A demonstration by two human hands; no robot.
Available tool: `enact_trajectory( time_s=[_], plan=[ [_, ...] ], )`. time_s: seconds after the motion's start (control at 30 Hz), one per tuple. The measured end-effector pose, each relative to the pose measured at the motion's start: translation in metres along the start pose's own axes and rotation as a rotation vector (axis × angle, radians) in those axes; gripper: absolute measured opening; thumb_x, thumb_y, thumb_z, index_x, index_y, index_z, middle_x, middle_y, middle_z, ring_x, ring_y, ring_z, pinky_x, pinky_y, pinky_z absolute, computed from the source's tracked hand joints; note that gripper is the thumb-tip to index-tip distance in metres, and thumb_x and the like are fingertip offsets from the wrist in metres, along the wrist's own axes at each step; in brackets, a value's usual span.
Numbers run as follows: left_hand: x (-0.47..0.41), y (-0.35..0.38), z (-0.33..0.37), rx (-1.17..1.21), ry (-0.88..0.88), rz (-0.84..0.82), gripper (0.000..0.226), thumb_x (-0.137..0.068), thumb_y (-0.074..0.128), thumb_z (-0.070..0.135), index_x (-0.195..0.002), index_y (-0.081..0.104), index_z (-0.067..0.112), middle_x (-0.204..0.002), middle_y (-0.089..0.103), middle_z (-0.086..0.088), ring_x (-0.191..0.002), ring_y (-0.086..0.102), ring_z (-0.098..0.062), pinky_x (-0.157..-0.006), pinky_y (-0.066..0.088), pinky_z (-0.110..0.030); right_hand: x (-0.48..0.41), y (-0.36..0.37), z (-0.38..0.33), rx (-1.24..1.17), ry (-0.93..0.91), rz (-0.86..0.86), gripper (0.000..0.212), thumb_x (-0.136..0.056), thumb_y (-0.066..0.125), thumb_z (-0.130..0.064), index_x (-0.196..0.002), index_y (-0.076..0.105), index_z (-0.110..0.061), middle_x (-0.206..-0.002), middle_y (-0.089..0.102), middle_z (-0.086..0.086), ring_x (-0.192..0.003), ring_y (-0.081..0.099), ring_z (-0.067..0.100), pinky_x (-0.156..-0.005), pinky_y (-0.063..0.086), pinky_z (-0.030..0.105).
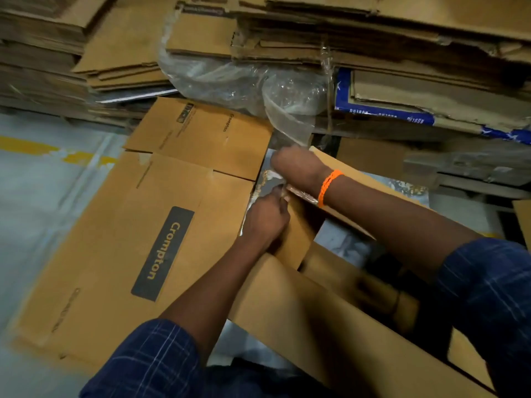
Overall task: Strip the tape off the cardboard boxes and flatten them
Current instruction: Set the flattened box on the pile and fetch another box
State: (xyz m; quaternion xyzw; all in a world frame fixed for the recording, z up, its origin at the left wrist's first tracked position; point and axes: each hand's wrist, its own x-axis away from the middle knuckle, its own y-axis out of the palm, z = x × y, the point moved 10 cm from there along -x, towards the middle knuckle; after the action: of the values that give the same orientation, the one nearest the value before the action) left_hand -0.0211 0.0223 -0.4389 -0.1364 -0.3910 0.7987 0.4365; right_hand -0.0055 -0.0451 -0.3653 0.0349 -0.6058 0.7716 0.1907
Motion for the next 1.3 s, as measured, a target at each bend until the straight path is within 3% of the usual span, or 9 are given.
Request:
enact_trajectory(
  time_s=[0.07,0.2,0.3,0.5,0.6,0.77,0.97,1.07,1.3],
  plan=[
    [0.005,0.0,0.0,-0.032,-0.026,0.017,0.039,-0.106,0.042,0.03,-0.142,0.048,0.015,-0.109,0.07,-0.019,-0.101,0.064,-0.04,-0.074,0.045,-0.038,-0.007,-0.018,0.034,-0.016,0.092,0.009,0.024,-0.096,0.053,-0.001,-0.118,0.064,-0.002,-0.119,0.065,0.019,-0.109,0.064,0.036,-0.087,0.052,0.042],
    [-0.002,0.003,-0.003,0.007,-0.099,-0.049,0.038,-0.104,0.041,0.03,-0.14,0.05,0.019,-0.115,0.069,-0.016,-0.106,0.063,-0.039,-0.082,0.048,-0.041,0.004,0.011,0.049,-0.305,0.074,-0.277,0.061,-0.087,0.073,-0.044,-0.135,0.058,-0.01,-0.135,0.058,0.011,-0.121,0.056,0.03,-0.097,0.049,0.037],
    [-0.009,0.009,-0.008,0.158,-0.16,-0.155,0.039,-0.101,0.04,0.029,-0.139,0.052,0.025,-0.131,0.064,-0.009,-0.119,0.059,-0.034,-0.096,0.05,-0.045,0.019,0.058,0.034,-0.138,0.108,-0.405,0.089,-0.071,0.082,-0.05,-0.142,0.046,-0.009,-0.155,0.032,0.022,-0.144,0.029,0.039,-0.108,0.044,0.051],
    [-0.008,0.008,-0.01,0.23,-0.21,-0.18,0.04,-0.091,0.044,0.012,-0.128,0.059,0.018,-0.121,0.066,-0.012,-0.11,0.061,-0.035,-0.093,0.052,-0.046,0.017,0.04,0.004,-0.015,0.241,0.02,0.033,-0.1,0.043,-0.014,-0.122,0.056,0.006,-0.126,0.056,0.033,-0.115,0.054,0.045,-0.083,0.052,0.046],
    [-0.006,0.007,-0.012,0.202,-0.22,-0.161,0.036,-0.088,0.046,0.01,-0.121,0.059,0.011,-0.114,0.066,-0.015,-0.104,0.062,-0.037,-0.089,0.053,-0.047,0.01,0.032,-0.01,0.036,0.216,0.04,0.025,-0.096,0.043,-0.002,-0.108,0.064,0.006,-0.11,0.063,0.03,-0.101,0.061,0.039,-0.068,0.046,0.039],
    [-0.008,0.003,-0.011,0.158,-0.207,-0.119,0.029,-0.095,0.045,0.019,-0.12,0.058,0.013,-0.111,0.067,-0.013,-0.095,0.06,-0.033,-0.079,0.05,-0.04,0.0,0.021,-0.014,0.005,0.125,-0.005,0.02,-0.092,0.05,0.0,-0.079,0.055,-0.013,-0.094,0.069,0.013,-0.091,0.066,0.031,-0.071,0.042,0.036],
    [-0.006,0.004,-0.012,0.087,-0.173,-0.073,0.037,-0.101,0.041,0.025,-0.136,0.054,0.019,-0.121,0.067,-0.012,-0.109,0.062,-0.035,-0.081,0.046,-0.038,0.013,-0.031,0.045,-0.183,0.308,0.193,0.02,-0.093,0.051,0.003,-0.104,0.066,-0.004,-0.103,0.07,0.018,-0.097,0.068,0.039,-0.073,0.052,0.041],
    [-0.003,0.005,-0.004,0.027,-0.158,-0.08,0.039,-0.103,0.04,0.026,-0.139,0.05,0.018,-0.114,0.068,-0.012,-0.106,0.063,-0.034,-0.075,0.043,-0.035,0.025,-0.067,0.126,-0.345,0.467,0.404,0.015,-0.093,0.065,-0.007,-0.107,0.07,-0.006,-0.104,0.071,0.016,-0.098,0.068,0.032,-0.077,0.047,0.03],
    [-0.047,0.011,0.005,0.06,-0.282,-0.214,0.047,-0.093,0.047,0.035,-0.137,0.052,0.022,-0.135,0.062,-0.01,-0.122,0.058,-0.033,-0.083,0.042,-0.036,0.032,-0.034,0.077,-0.269,0.317,0.231,0.043,-0.087,0.067,-0.054,-0.105,0.067,-0.015,-0.099,0.071,0.012,-0.094,0.067,0.037,-0.069,0.045,0.036]
  ],
)
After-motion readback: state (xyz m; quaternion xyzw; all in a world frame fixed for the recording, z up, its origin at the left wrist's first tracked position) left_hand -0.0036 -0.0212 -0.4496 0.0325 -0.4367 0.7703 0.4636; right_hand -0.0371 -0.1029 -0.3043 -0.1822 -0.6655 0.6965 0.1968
